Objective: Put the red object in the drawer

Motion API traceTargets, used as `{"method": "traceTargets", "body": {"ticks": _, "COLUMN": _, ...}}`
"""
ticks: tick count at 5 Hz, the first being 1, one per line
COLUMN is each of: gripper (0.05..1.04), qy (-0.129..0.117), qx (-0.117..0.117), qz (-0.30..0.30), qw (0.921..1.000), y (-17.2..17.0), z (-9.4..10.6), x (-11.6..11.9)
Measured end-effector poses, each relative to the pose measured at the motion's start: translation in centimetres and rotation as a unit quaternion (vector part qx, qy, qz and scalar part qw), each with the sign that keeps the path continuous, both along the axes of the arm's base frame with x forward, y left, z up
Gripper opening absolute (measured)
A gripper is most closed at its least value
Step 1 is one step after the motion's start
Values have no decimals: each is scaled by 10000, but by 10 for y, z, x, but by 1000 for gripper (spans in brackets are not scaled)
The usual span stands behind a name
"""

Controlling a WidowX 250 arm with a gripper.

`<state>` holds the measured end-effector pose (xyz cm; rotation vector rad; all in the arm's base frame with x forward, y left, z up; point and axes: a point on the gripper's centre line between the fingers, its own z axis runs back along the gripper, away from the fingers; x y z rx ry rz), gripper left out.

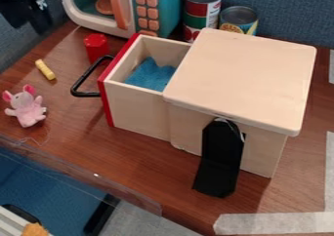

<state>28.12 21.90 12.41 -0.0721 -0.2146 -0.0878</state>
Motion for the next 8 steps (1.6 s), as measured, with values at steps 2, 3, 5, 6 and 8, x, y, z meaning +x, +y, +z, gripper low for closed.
{"method": "traceTargets", "body": {"ticks": 2, "gripper": 1000, "qy": -247, "qx": 326, "qz": 74, "qw": 9991, "y": 9, "z": -28, "x": 44}}
{"method": "traceTargets", "body": {"ticks": 3, "gripper": 1000, "qy": -249, "qx": 346, "qz": 208, "qw": 9989, "y": 3, "z": -41, "x": 71}}
{"method": "traceTargets", "body": {"ticks": 5, "gripper": 1000, "qy": -245, "qx": 405, "qz": 379, "qw": 9982, "y": -10, "z": -51, "x": 105}}
{"method": "traceTargets", "body": {"ticks": 6, "gripper": 1000, "qy": -209, "qx": 421, "qz": 456, "qw": 9979, "y": -13, "z": -56, "x": 110}}
{"method": "traceTargets", "body": {"ticks": 8, "gripper": 1000, "qy": -144, "qx": 480, "qz": 422, "qw": 9979, "y": -12, "z": -67, "x": 110}}
